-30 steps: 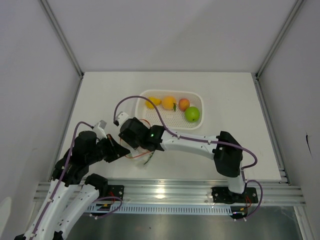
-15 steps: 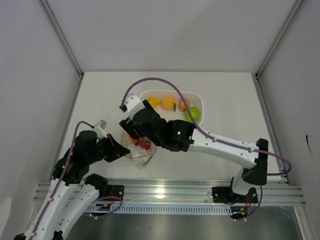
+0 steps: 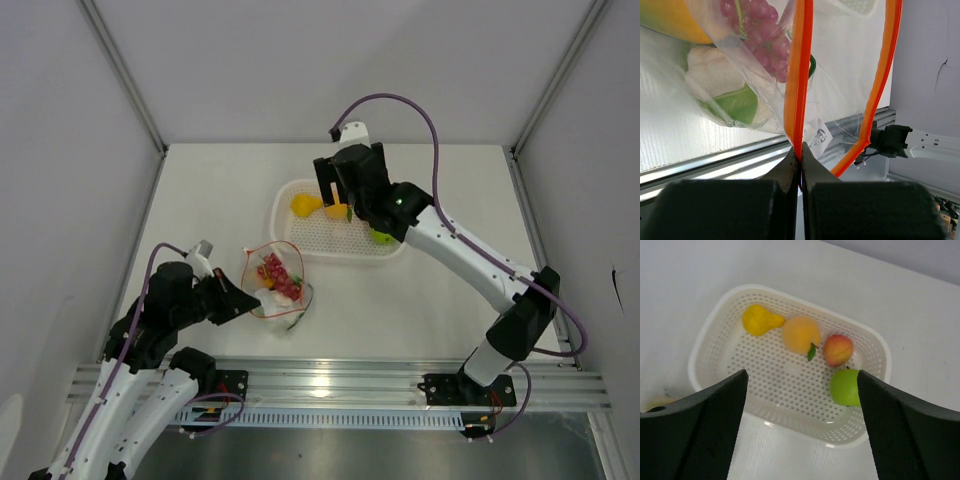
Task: Place the food in the zip-top bag and seal the zipper
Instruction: Place the fake fruit in the zipper food storage bag, then pick up the fake fruit from the bin.
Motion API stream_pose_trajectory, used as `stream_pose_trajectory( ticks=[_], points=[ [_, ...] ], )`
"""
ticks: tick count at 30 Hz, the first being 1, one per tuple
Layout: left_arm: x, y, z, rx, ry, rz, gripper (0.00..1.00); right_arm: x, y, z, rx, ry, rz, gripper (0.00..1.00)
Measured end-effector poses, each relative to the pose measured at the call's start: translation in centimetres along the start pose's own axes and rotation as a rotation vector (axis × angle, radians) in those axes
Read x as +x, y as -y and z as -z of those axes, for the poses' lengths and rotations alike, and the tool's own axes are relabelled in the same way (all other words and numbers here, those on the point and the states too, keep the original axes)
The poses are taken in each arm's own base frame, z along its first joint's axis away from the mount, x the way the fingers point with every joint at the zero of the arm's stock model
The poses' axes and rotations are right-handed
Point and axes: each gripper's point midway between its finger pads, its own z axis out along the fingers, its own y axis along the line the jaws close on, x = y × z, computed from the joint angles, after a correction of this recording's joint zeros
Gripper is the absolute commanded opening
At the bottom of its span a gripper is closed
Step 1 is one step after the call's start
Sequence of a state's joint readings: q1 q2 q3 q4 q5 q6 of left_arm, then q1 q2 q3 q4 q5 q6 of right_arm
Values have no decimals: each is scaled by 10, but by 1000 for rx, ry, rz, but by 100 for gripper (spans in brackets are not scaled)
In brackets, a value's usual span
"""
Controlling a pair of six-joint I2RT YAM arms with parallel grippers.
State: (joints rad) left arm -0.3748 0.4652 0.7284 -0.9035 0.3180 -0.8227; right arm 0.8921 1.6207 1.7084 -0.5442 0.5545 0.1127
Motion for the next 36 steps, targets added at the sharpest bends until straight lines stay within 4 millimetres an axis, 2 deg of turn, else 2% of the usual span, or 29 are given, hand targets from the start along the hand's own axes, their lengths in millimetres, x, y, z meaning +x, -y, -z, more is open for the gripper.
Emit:
stream_pose_trajectory(
  ticks=[2, 4, 7, 10, 13, 17, 20, 24, 29, 36],
  points=[
    [0, 1, 1, 5, 4, -2, 1, 15, 24, -23, 55, -44, -22, 100],
    [0, 1, 2, 7, 6, -3, 1, 29, 40, -44, 90, -83, -30, 99],
    [0, 2, 2, 12, 10, -5, 1, 50, 49, -77, 117, -130, -31, 100],
    [0, 2, 3, 15, 11, -6, 0, 78, 48, -116, 119, -192, -3, 99],
    [0, 2, 3, 15, 12, -6, 1, 110, 38, -148, 97, -251, 40, 99],
    [0, 2, 3, 15, 11, -6, 1, 141, 23, -178, 60, -307, 78, 99],
    [0, 2, 2, 16, 10, -5, 1, 153, 15, -194, 41, -323, 90, 99],
    [2, -1, 0, 9, 1, -2, 1, 158, 9, -207, 31, -327, 94, 99],
    [3, -1, 0, 10, -3, -2, 1, 168, 8, -215, 39, -338, 102, 98],
    [3, -1, -1, 9, -4, -2, 0, 180, 7, -219, 46, -358, 96, 86]
  ],
)
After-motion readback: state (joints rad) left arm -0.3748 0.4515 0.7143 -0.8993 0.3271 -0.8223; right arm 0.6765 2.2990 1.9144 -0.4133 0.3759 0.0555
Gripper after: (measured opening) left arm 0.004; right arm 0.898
